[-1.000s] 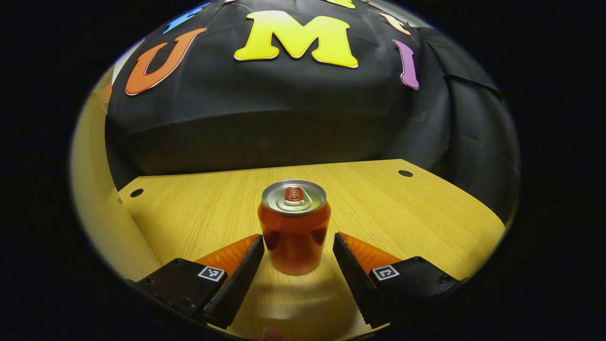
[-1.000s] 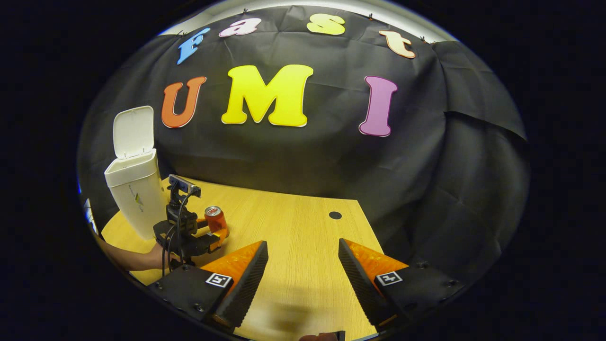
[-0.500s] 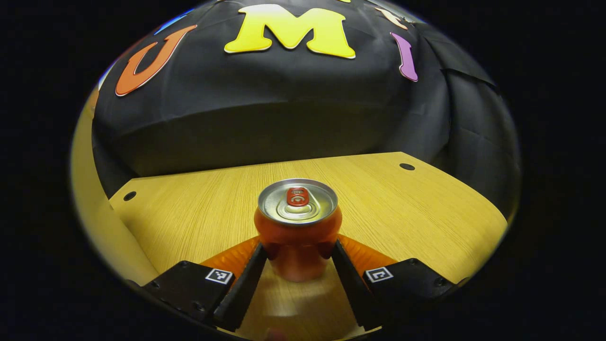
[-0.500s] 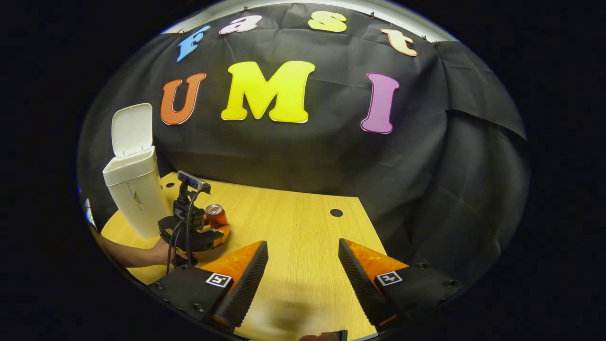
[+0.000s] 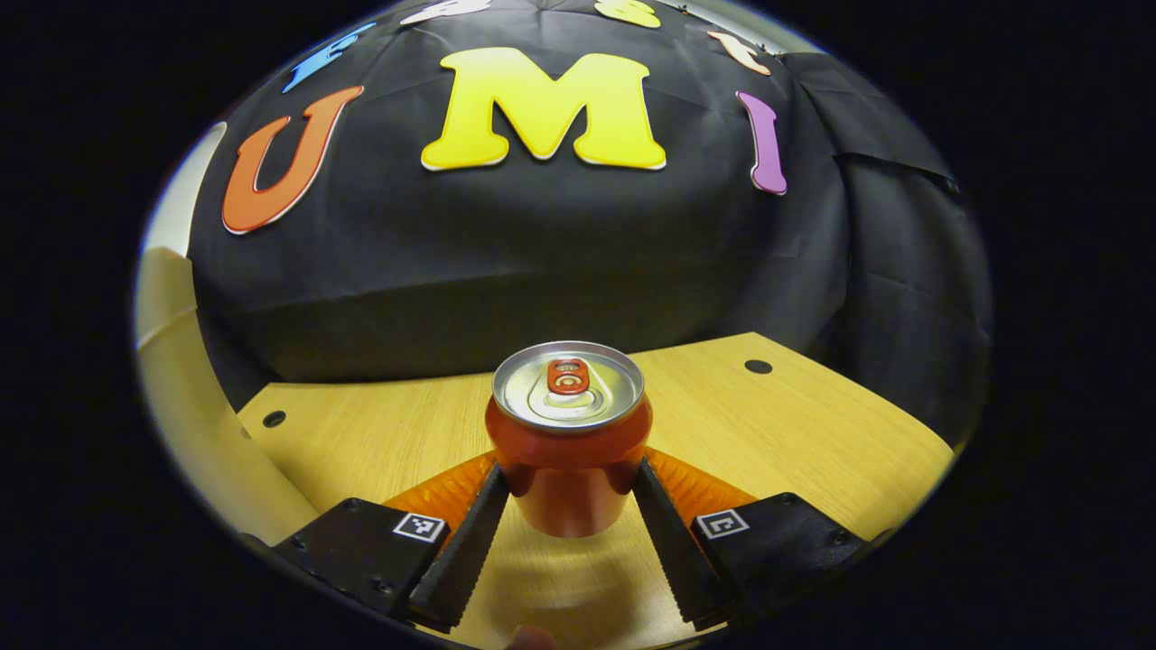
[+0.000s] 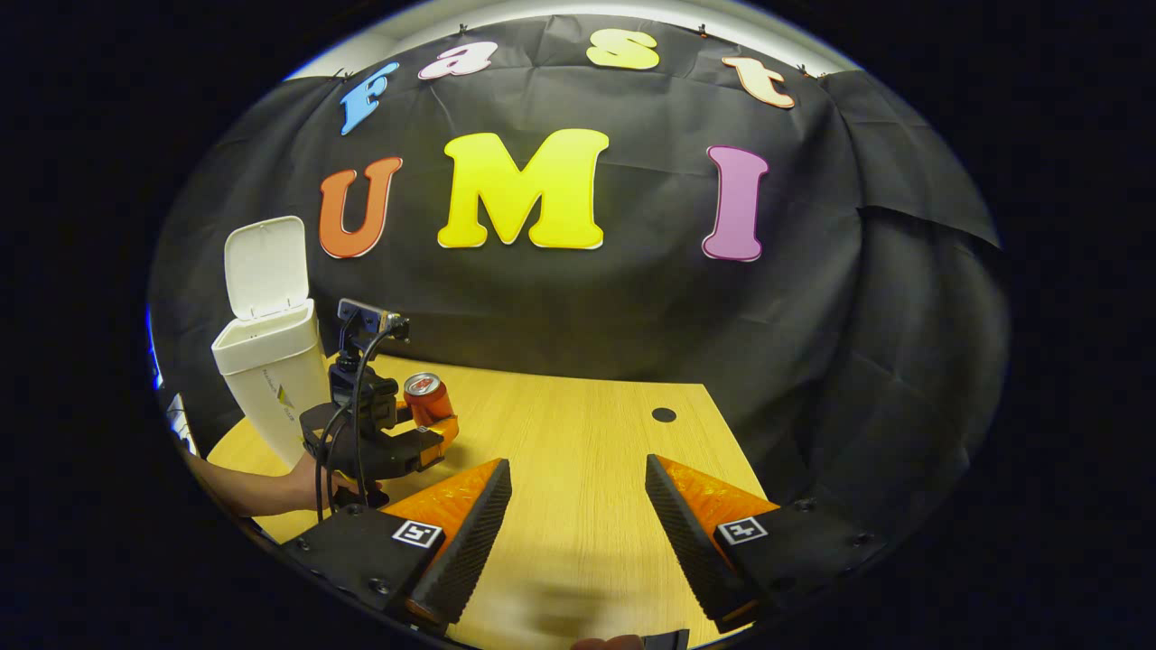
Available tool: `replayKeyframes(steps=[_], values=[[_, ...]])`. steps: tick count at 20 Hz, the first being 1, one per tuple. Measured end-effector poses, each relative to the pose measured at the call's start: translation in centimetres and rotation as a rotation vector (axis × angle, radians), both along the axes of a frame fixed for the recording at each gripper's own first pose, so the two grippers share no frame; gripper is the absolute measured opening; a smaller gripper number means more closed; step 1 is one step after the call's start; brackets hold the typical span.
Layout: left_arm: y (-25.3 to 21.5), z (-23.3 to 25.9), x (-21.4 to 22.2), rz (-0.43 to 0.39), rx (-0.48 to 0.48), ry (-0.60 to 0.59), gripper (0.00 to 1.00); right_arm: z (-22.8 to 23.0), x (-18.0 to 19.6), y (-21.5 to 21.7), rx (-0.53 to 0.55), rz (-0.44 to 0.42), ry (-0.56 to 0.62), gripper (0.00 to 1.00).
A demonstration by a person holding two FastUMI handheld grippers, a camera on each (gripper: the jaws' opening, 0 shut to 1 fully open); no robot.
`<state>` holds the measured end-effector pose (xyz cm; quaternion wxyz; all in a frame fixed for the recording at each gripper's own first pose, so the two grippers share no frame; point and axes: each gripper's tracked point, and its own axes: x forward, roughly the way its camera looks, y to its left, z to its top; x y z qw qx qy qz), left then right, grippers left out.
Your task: Press the lid of the desktop garbage bin to open it, pick up the crumpled paper on the desktop and throw it into the bin, then pick up the pop can on the desktop and drop it into the bin, and finally close the garbage bin lid.
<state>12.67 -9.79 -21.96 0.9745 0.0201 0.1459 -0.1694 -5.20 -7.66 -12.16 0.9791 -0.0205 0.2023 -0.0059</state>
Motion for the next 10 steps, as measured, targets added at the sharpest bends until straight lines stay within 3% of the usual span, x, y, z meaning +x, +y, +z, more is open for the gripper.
replayKeyframes(steps=[4, 10], values=[[2.0, 7.0, 0.3, 0.049, 0.04, -0.12, 0.85, 1.4, -0.1, 0.1, 0.024, 0.005, -0.042, 0.94], [7.9, 16.1, 0.5, 0.243, -0.015, -0.232, 0.85, 2.1, 1.1, 0.3, 0.102, -0.003, -0.061, 0.94]])
